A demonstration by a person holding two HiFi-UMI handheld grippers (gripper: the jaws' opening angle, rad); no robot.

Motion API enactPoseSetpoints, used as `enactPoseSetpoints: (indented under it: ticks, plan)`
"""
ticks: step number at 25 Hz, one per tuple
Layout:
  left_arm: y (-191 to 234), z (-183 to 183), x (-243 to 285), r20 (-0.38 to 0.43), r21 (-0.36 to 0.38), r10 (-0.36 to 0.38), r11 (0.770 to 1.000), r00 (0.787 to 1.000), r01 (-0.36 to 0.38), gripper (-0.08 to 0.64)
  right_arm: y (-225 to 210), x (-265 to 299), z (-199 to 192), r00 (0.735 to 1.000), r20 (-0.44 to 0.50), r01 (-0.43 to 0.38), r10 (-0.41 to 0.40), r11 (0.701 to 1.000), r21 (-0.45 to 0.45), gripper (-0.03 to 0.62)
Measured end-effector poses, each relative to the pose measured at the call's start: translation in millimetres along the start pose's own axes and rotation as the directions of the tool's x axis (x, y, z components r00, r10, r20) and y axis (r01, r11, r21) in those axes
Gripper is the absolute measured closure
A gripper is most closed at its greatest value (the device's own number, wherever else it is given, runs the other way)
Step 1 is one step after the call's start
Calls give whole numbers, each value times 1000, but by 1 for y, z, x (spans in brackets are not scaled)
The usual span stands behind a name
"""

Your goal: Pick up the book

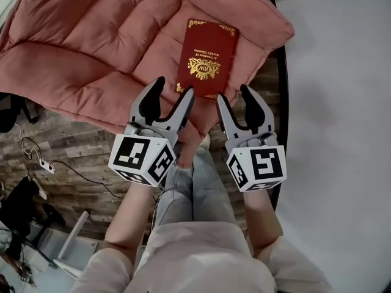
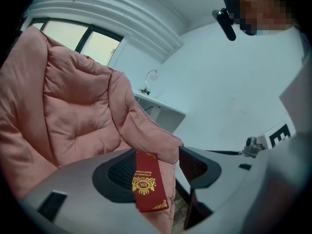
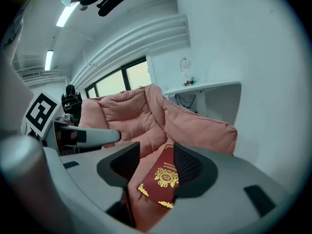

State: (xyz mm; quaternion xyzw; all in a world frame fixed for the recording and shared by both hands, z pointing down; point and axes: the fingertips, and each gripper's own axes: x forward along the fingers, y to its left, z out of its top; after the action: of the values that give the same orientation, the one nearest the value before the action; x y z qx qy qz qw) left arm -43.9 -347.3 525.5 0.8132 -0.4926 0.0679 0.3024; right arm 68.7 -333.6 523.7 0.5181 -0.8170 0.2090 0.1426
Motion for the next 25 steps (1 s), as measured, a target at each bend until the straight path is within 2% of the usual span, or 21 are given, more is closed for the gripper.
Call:
enactPoseSetpoints:
  ticks: [5, 17, 25]
  plan:
    - [16, -14, 21, -15, -4, 2, 1000, 1000, -2, 296, -12, 17, -20, 1000, -18, 16, -16, 1000, 7, 370]
    - [43, -56, 57, -114, -45, 4, 999, 993, -9, 296, -24, 51, -65, 996, -75, 43, -42, 999, 20, 354]
    - [59, -77, 82, -140, -66, 4, 998, 990, -13, 290, -40, 72, -93, 992, -104, 74, -71, 997, 29, 339]
